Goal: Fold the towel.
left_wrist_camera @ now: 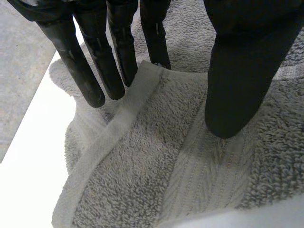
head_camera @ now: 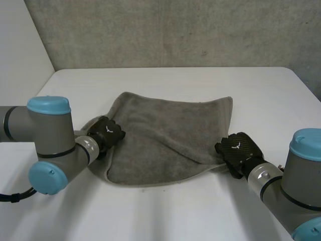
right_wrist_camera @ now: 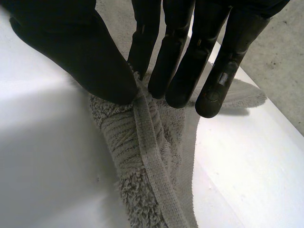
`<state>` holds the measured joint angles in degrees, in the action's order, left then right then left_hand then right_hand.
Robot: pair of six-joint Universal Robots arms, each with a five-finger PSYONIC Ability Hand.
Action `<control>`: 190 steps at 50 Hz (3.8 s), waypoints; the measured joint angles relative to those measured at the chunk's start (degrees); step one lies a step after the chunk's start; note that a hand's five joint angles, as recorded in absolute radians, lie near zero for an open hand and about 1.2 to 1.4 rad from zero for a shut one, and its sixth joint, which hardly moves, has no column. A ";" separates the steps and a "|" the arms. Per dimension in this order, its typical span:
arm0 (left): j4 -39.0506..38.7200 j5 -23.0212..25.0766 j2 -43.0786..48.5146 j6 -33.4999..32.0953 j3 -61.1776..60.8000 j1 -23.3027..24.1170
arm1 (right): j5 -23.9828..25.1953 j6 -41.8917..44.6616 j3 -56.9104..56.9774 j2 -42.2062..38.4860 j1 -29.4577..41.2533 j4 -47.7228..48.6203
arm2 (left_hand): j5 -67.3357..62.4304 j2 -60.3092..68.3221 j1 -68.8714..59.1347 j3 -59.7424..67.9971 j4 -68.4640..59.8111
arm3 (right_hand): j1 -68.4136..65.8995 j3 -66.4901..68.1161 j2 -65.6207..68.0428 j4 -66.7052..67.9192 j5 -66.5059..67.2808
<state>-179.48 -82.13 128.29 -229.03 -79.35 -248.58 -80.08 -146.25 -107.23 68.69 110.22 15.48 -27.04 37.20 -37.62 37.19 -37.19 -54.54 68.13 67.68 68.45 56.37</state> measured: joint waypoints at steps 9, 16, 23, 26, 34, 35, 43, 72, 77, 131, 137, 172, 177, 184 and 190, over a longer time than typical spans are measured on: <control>-0.08 -0.15 0.18 -0.09 0.14 -1.09 | 0.01 0.01 0.00 -0.05 0.00 0.15 | -0.52 0.24 0.18 0.47 -0.34 | 0.00 0.01 0.00 0.00 0.00; -0.05 -0.25 0.25 -0.16 -0.21 -1.79 | 0.02 0.00 -0.06 -0.05 0.05 0.17 | 1.67 -1.28 1.78 -1.78 1.77 | 0.04 0.01 0.00 0.00 0.01; -0.05 -0.58 -0.61 -0.78 -1.32 -2.18 | -0.01 0.00 -0.09 -0.01 0.02 0.16 | -24.73 24.98 -24.26 24.84 -24.66 | 0.05 0.00 0.00 0.00 0.02; -0.35 -1.04 -2.37 -0.91 -2.70 -2.73 | -0.06 0.03 -0.04 0.11 0.00 0.12 | -29.44 30.42 -28.02 30.11 -30.28 | 0.05 0.01 0.00 0.00 0.03; -2.22 -5.35 -12.49 -0.21 -8.57 -4.15 | -0.84 0.06 1.33 1.18 -0.93 -0.78 | -31.24 32.32 -28.98 32.15 -32.34 | 0.05 0.01 0.00 0.00 0.03; -2.40 -5.67 -13.58 -0.14 -9.19 -4.27 | -0.91 0.07 1.55 1.49 -1.14 -0.97 | -31.23 32.34 -29.00 32.17 -32.36 | 0.05 0.00 0.00 0.00 0.03; -3.51 -7.79 -26.75 1.80 -14.97 -5.58 | -1.12 0.11 6.26 10.02 -3.73 -9.06 | -31.23 32.37 -29.17 32.44 -32.53 | 0.05 0.01 0.00 0.00 0.04; 6.45 -9.85 -30.65 28.17 -15.38 -7.37 | -0.99 6.76 28.64 8.34 -5.16 -39.23 | -31.56 32.42 -29.49 32.45 -32.56 | 0.05 0.00 0.00 0.00 0.29; 4.46 -11.19 -21.44 28.10 -9.94 -7.42 | -1.83 8.05 31.90 1.44 -4.57 -37.87 | -31.56 32.44 -29.49 32.47 -32.56 | 0.05 0.00 0.00 0.00 0.28; -26.22 -16.25 -13.38 40.36 -18.90 -4.92 | -0.08 7.26 8.87 -7.24 -1.97 3.44 | -32.07 32.55 -30.52 32.49 -32.58 | 0.05 0.01 0.00 0.00 0.86; -26.17 -16.11 -16.18 40.54 -21.25 -6.04 | 0.00 3.83 8.55 -6.24 -3.83 -1.17 | -32.08 32.55 -30.52 32.49 -32.58 | 10.75 -17.38 -16.79 -17.12 -13.95; -26.19 -15.78 -19.95 40.68 -23.38 -7.17 | 12.35 -15.54 0.77 -0.33 -19.08 -9.22 | -32.07 32.55 -30.52 32.49 -32.58 | 18.23 -26.83 -25.66 -27.42 -24.87; -26.19 -15.78 -19.93 40.68 -23.39 -7.26 | 12.37 -13.24 -0.72 0.69 -19.46 -9.19 | -32.07 32.55 -30.52 32.49 -32.58 | 18.23 -26.87 -25.66 -27.59 -25.28; -26.18 -15.78 -19.92 40.68 -23.44 -7.26 | 12.32 -10.52 -1.42 1.04 -19.73 -8.90 | -32.08 32.56 -30.52 32.49 -32.58 | 18.87 -27.57 -26.46 -28.19 -25.86; -26.19 -15.74 -19.92 40.68 -23.63 -7.22 | 12.21 -9.39 -1.41 0.71 -19.81 -8.57 | -32.08 32.56 -30.52 32.49 -32.58 | 19.90 -28.66 -27.57 -29.34 -26.94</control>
<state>-205.66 -97.87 108.37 -188.35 -102.98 -255.80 -67.87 -155.64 -108.64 69.40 90.41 6.91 -59.12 69.76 -68.13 69.68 -69.78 -34.64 39.47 40.11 39.11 29.43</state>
